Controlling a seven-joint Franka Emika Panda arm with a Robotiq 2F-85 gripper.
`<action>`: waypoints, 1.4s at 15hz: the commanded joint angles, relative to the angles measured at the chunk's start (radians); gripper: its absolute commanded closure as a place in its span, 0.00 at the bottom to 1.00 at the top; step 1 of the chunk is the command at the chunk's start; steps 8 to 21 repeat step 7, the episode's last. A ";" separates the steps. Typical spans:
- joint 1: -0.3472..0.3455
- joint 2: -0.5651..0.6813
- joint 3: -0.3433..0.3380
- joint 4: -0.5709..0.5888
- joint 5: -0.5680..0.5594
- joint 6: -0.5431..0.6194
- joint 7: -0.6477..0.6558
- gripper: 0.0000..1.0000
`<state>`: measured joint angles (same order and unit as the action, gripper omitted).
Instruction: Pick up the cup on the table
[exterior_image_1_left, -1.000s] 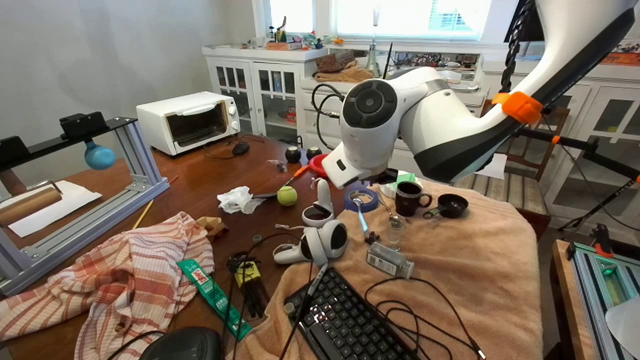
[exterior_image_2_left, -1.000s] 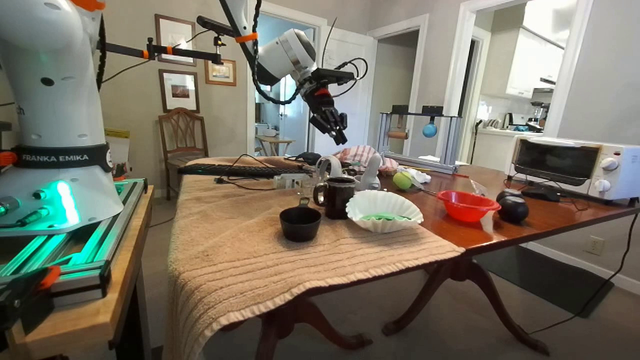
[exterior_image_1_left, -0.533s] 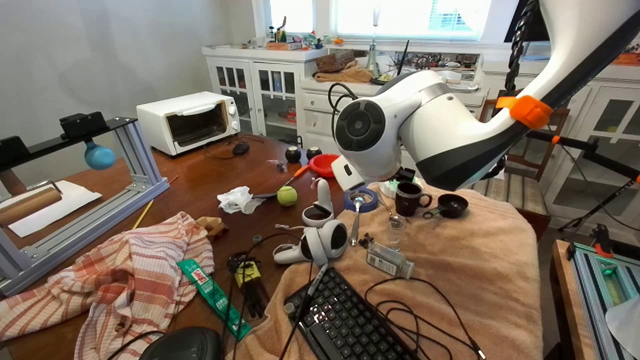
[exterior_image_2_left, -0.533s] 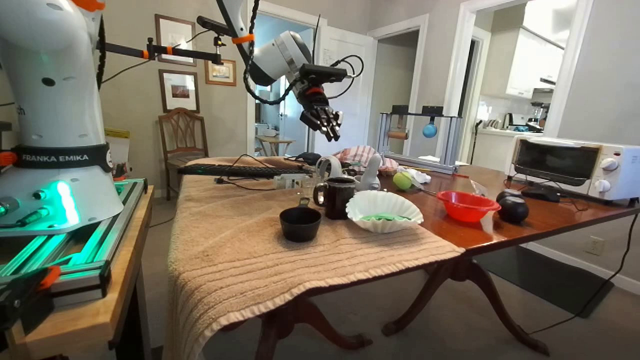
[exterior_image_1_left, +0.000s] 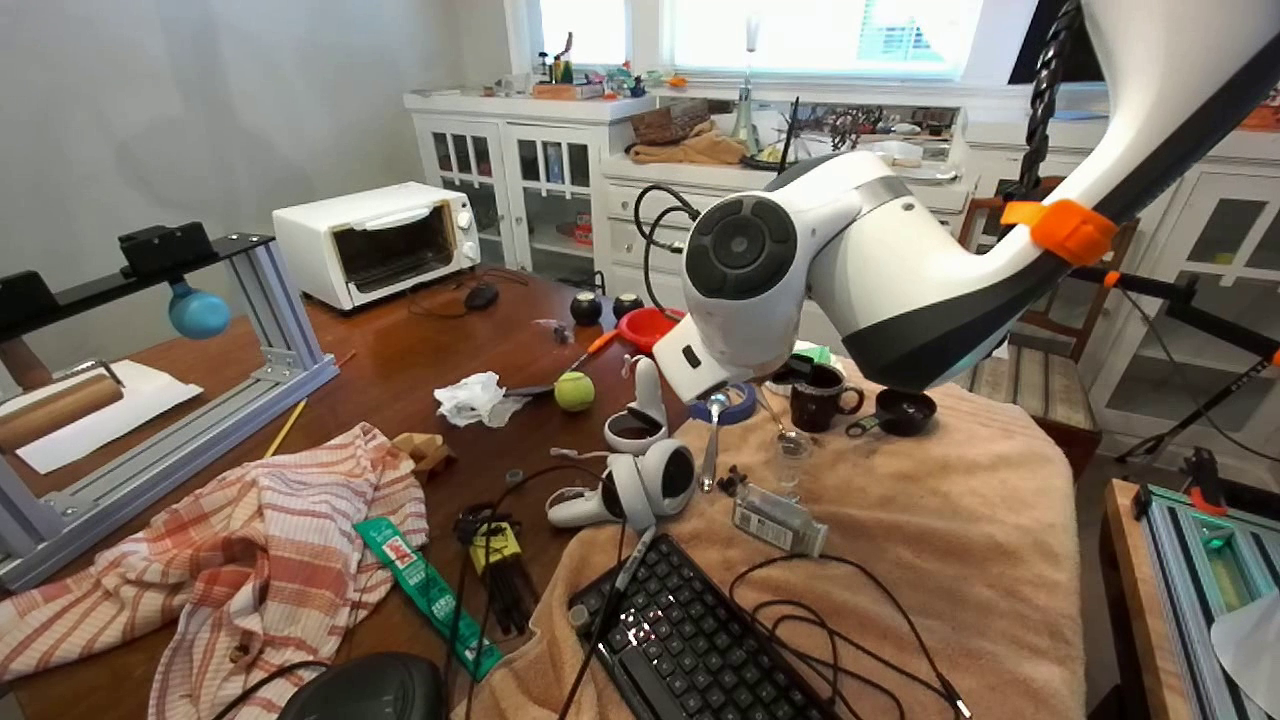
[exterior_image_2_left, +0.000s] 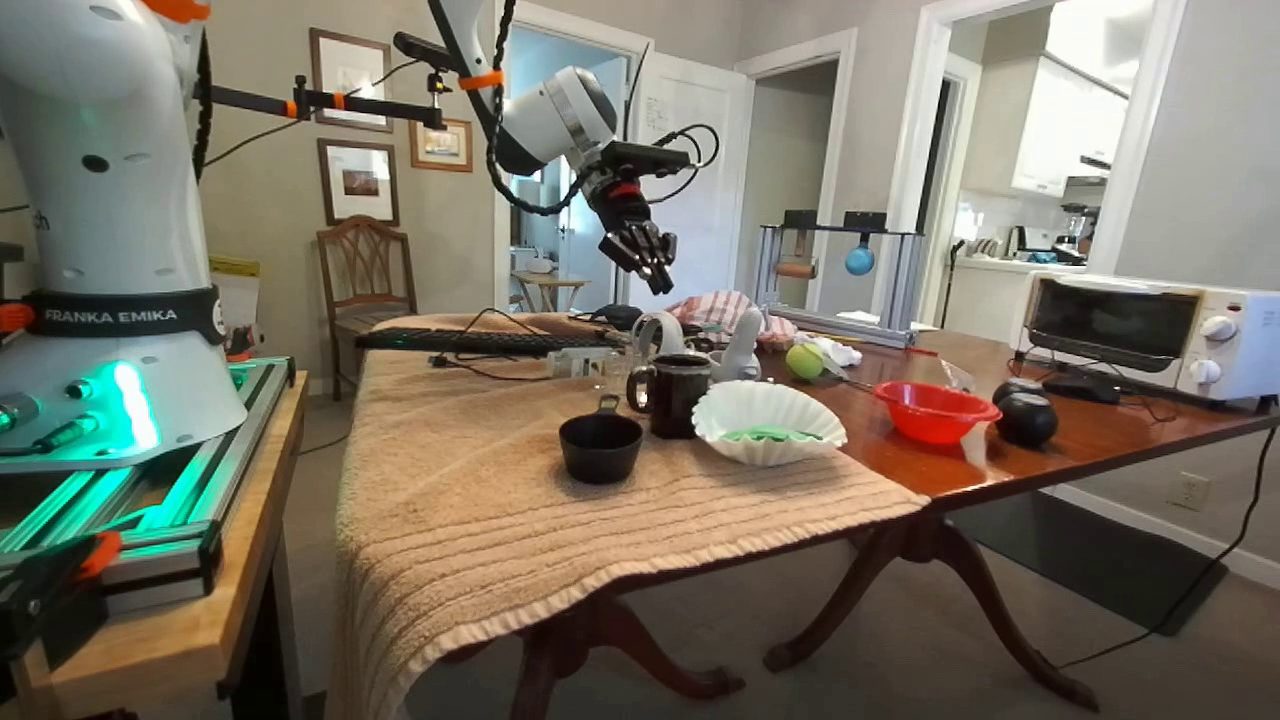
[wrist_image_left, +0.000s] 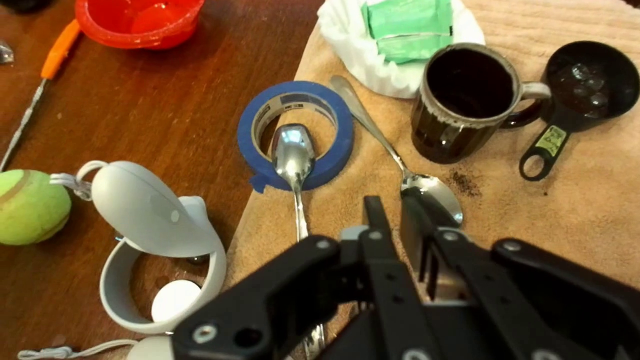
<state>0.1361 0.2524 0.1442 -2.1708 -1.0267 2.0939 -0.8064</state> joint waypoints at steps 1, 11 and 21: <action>-0.039 -0.017 0.000 -0.037 -0.007 0.112 -0.063 0.51; -0.045 0.001 -0.007 -0.016 0.002 0.153 -0.119 0.32; -0.045 0.001 -0.007 -0.016 0.002 0.153 -0.119 0.32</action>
